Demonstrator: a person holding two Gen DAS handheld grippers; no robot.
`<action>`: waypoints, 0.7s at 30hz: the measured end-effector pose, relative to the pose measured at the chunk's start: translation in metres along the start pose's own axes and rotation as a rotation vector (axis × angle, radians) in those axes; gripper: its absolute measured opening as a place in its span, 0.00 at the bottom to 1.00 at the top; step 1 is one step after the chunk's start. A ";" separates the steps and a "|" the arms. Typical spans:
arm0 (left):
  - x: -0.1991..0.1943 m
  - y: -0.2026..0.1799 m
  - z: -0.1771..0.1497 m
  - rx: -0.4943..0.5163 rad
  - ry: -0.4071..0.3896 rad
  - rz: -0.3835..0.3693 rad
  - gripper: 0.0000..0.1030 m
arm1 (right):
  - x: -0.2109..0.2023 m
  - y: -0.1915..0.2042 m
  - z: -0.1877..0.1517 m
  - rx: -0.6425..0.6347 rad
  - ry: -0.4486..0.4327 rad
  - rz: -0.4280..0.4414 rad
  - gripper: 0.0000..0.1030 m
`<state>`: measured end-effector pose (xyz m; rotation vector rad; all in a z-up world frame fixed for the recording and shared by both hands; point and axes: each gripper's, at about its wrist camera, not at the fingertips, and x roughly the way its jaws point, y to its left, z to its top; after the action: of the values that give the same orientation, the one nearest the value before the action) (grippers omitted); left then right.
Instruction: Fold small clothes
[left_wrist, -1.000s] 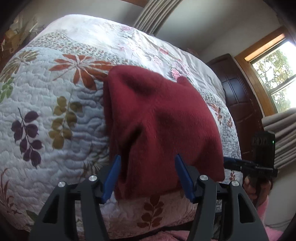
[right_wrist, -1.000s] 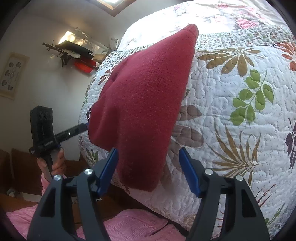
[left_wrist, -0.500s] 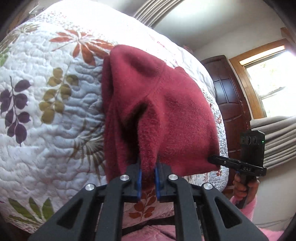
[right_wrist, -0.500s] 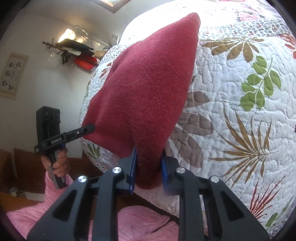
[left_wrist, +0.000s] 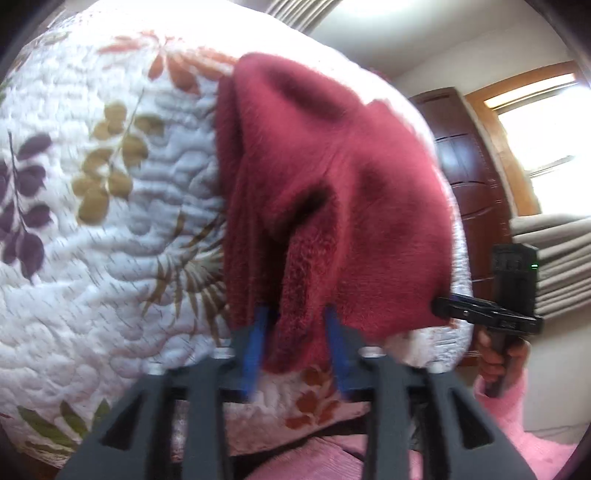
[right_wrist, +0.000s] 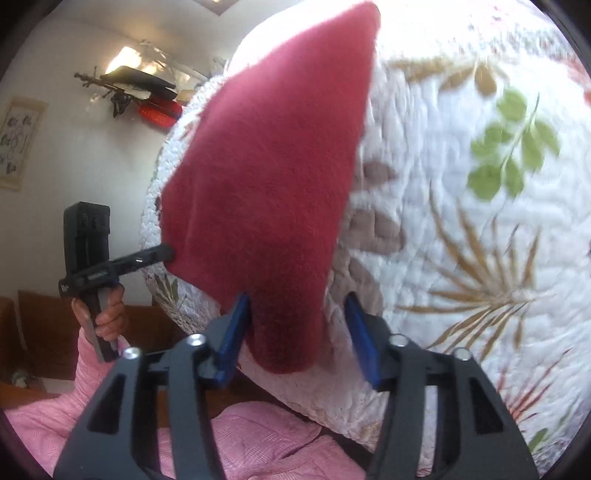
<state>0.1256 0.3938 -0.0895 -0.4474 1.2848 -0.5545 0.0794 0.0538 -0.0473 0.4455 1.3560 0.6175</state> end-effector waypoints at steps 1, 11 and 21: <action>-0.009 0.001 0.006 -0.006 -0.022 -0.017 0.51 | -0.007 0.001 0.004 -0.009 -0.018 -0.001 0.59; 0.018 0.022 0.086 -0.140 -0.051 -0.030 0.56 | -0.013 0.007 0.021 -0.023 -0.069 -0.056 0.65; 0.057 0.035 0.116 -0.125 0.025 -0.113 0.66 | -0.005 0.007 0.039 0.001 -0.072 -0.050 0.68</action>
<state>0.2534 0.3876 -0.1277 -0.6223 1.3282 -0.5779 0.1164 0.0581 -0.0320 0.4296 1.2953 0.5551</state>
